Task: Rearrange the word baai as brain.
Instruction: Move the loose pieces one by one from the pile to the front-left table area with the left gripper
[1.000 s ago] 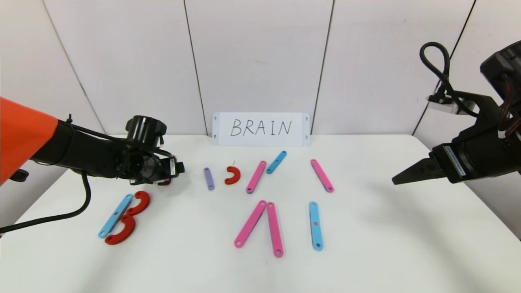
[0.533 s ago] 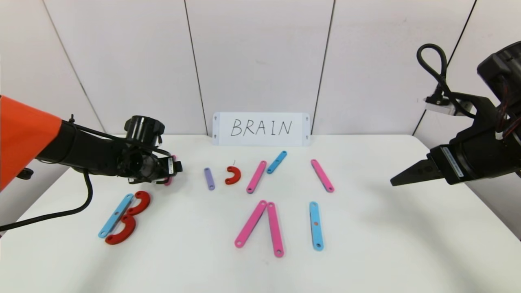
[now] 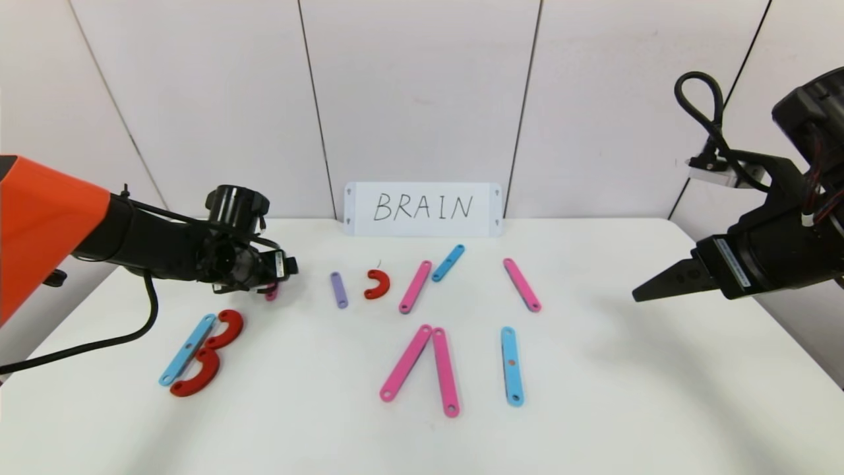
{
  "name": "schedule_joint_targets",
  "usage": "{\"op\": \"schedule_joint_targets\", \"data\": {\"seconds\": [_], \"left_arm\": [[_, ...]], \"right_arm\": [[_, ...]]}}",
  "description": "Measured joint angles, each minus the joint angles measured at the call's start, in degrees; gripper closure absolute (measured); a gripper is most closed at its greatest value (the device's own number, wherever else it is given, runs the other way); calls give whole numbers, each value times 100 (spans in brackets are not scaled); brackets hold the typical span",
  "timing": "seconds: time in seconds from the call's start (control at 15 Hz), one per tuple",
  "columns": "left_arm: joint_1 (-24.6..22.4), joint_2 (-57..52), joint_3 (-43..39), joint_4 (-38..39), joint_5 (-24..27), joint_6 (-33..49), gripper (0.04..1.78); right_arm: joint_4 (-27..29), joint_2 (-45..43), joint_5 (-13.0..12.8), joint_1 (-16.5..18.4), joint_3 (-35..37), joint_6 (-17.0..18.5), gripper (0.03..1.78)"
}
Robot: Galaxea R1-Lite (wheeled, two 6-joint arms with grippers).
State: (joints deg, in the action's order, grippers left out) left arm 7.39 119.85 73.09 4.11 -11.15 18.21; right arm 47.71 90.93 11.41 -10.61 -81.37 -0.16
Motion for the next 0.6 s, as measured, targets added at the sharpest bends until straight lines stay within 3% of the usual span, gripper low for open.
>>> {"op": "schedule_joint_targets", "data": {"seconds": [0.6], "left_arm": [[0, 185, 107, -4, -9, -5, 8]], "right_arm": [[0, 5, 2, 0, 9, 2, 7]]}}
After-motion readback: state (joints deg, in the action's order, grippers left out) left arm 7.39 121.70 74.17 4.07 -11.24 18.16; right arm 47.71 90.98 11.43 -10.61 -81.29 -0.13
